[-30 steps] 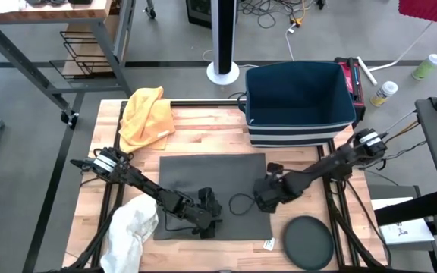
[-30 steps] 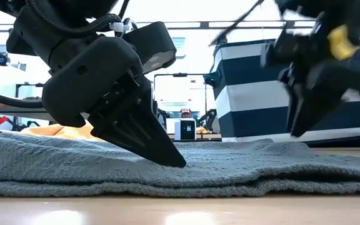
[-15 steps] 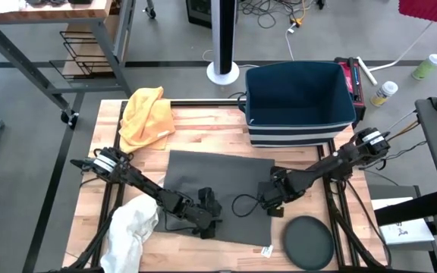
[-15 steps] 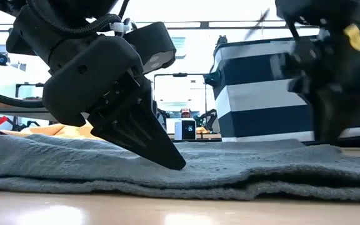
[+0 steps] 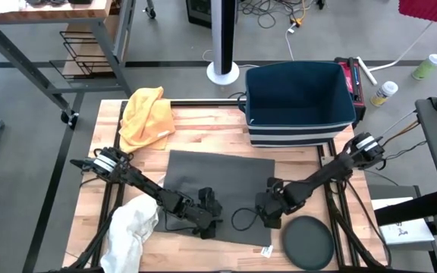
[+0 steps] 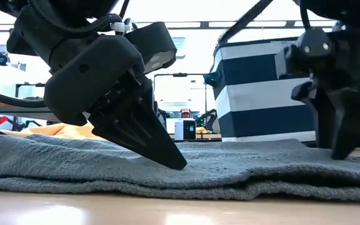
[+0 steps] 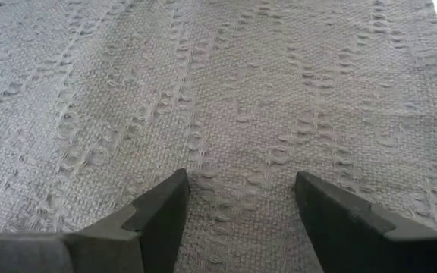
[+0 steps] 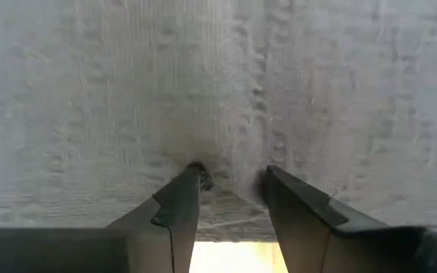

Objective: Fold kitchen towel into neat rectangle
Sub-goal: Fold the gray towel

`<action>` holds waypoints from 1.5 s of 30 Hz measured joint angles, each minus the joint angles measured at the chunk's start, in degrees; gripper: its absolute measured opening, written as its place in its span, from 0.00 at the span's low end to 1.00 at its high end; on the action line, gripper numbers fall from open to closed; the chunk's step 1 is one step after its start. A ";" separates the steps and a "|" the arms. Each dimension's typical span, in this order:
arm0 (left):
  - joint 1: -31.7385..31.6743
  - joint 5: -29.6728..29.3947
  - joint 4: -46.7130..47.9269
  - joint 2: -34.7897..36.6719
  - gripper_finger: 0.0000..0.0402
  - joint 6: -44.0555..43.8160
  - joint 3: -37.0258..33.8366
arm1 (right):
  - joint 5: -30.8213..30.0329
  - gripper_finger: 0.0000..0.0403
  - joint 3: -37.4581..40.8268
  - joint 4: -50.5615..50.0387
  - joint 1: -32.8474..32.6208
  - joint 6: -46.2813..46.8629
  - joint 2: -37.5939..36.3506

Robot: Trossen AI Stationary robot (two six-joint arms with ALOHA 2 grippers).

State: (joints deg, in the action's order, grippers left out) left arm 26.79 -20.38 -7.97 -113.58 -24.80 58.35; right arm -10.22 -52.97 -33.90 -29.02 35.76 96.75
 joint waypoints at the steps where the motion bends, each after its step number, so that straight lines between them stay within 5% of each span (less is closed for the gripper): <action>1: 0.02 0.00 -0.02 0.00 0.59 0.00 0.00 | -0.09 0.35 0.00 -0.10 -0.64 0.31 -0.02; 8: -0.04 0.04 -0.11 0.00 0.59 -0.04 0.00 | -2.42 0.36 -4.42 -6.00 -3.84 3.73 -5.00; 13: -0.31 0.00 -0.22 0.00 0.59 -0.04 0.00 | -7.56 0.36 -5.29 -0.72 -7.12 5.17 -5.53; 23: -0.42 -0.19 0.11 0.00 0.59 -2.17 0.02 | -0.44 0.31 -8.60 4.27 -11.67 12.24 3.42; 39: -0.78 -0.09 1.28 0.07 0.59 -4.27 0.11 | -3.13 0.31 -22.34 -0.70 -12.92 16.78 16.28; 45: -1.00 -0.04 1.10 0.07 0.59 -4.92 0.11 | -4.04 0.34 -30.91 -0.38 -10.72 11.26 21.79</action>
State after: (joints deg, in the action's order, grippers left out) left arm 25.79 -20.43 -6.87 -113.51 -29.71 58.46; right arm -14.26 -83.88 -34.27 -39.74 47.02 118.54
